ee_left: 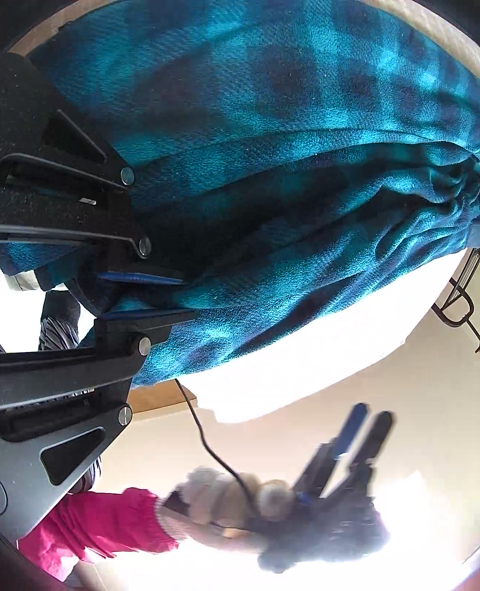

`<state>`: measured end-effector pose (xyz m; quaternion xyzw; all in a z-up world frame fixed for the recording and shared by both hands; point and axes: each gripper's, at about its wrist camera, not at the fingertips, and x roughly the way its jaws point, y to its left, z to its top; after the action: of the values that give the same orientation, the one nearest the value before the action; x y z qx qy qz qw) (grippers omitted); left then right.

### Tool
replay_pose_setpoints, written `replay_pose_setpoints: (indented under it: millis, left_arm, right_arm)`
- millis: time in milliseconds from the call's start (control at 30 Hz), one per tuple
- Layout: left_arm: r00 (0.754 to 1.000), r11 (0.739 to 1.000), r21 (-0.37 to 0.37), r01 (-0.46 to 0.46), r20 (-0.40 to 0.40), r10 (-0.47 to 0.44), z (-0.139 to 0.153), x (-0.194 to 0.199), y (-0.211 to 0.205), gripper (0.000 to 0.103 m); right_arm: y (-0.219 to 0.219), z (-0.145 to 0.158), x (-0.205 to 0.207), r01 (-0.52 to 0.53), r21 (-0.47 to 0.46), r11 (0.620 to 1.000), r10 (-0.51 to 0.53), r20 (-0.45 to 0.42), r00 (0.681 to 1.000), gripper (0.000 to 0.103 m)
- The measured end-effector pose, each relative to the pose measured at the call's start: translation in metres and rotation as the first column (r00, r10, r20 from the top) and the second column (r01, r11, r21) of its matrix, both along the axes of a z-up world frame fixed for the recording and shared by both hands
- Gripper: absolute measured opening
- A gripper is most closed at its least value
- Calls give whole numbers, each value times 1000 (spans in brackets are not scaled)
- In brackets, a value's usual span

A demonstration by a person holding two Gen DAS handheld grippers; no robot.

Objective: Fold large clothes
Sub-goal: 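Lay the folded edge down and open both grippers, withdrawing from the shirt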

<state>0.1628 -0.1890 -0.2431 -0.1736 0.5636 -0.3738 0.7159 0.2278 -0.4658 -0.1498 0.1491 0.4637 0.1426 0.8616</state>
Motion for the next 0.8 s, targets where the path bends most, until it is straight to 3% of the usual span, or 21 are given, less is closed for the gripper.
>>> replay_pose_setpoints:
  millis: [133,300,433,533,567,667,733,767,800]
  left_arm:
    - [1000,999,31,-17,21,16,6,-9,1,9]
    - [990,993,59,-106,103,100,30,4,3,36]
    - [979,984,88,-158,143,144,45,36,-8,36]
    - [983,981,83,-173,79,167,35,61,-21,36]
    - [979,973,124,-192,88,182,34,69,-27,36]
    - [960,906,317,-279,126,251,13,78,-17,36]
    - [951,882,355,-309,106,290,-6,75,0,33]
    - [951,886,345,-311,111,290,-11,72,5,24]
    - [951,892,330,-309,115,287,-9,70,9,22]
  right_arm:
    - [2,-39,-53,0,-54,999,-4,-63,998,48]
    - [23,-66,-76,-71,-106,992,60,-105,993,48]
    - [38,-85,-84,-126,-149,981,104,-150,983,48]
    - [45,-94,-87,-143,-192,971,114,-158,981,48]
    - [45,-94,-87,-148,-193,970,118,-158,980,48]
    - [44,-94,-87,-159,-191,969,130,-158,979,48]
    - [41,-94,-87,-167,-190,967,137,-160,978,48]
    - [39,-94,-88,-171,-184,968,142,-161,977,48]
    - [37,-92,-89,-174,-173,970,147,-156,977,48]
